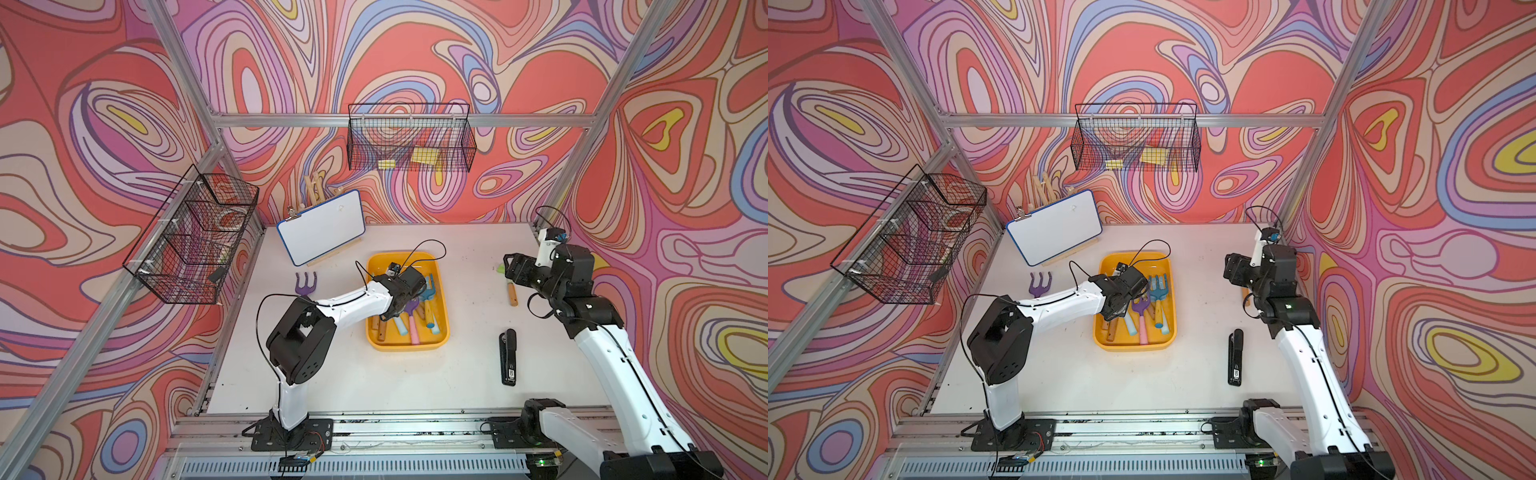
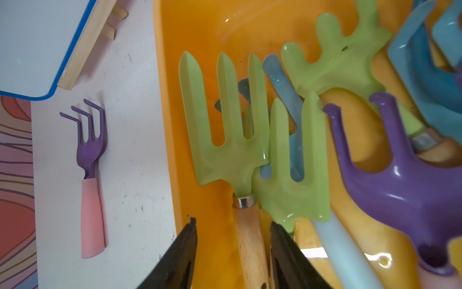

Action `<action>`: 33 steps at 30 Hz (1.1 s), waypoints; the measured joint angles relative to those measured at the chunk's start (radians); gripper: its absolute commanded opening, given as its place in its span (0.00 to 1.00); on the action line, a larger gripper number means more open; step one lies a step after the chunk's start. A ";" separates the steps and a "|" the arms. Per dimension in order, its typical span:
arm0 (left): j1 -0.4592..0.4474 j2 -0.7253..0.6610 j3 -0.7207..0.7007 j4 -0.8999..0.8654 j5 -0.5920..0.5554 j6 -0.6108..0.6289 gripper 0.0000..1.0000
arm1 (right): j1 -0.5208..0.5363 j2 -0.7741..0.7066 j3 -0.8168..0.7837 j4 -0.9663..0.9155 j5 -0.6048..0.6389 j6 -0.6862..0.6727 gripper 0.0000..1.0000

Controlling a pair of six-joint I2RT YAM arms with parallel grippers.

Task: Take the hand rake out of the storage box
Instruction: Pick up the rake from the storage box.

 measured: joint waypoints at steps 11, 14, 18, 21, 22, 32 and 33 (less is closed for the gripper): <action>0.016 0.089 0.016 0.028 0.014 0.006 0.45 | 0.000 0.000 0.000 0.000 -0.001 0.000 0.75; 0.021 0.090 0.016 0.032 0.016 0.006 0.42 | 0.000 0.000 0.000 0.000 -0.001 0.000 0.75; 0.032 0.097 0.016 0.042 0.024 0.006 0.41 | 0.000 0.000 0.000 0.000 -0.002 0.000 0.75; 0.037 0.103 0.016 0.056 0.028 0.006 0.40 | 0.000 0.000 0.000 0.000 -0.003 0.000 0.75; 0.037 0.104 0.016 0.060 0.027 0.006 0.40 | 0.000 0.000 0.000 0.000 -0.003 0.000 0.75; 0.044 0.124 0.016 0.101 0.042 0.006 0.45 | 0.000 0.000 0.001 0.000 -0.003 0.000 0.75; 0.044 0.124 0.016 0.101 0.045 0.006 0.46 | 0.000 0.000 0.001 0.000 -0.003 0.000 0.75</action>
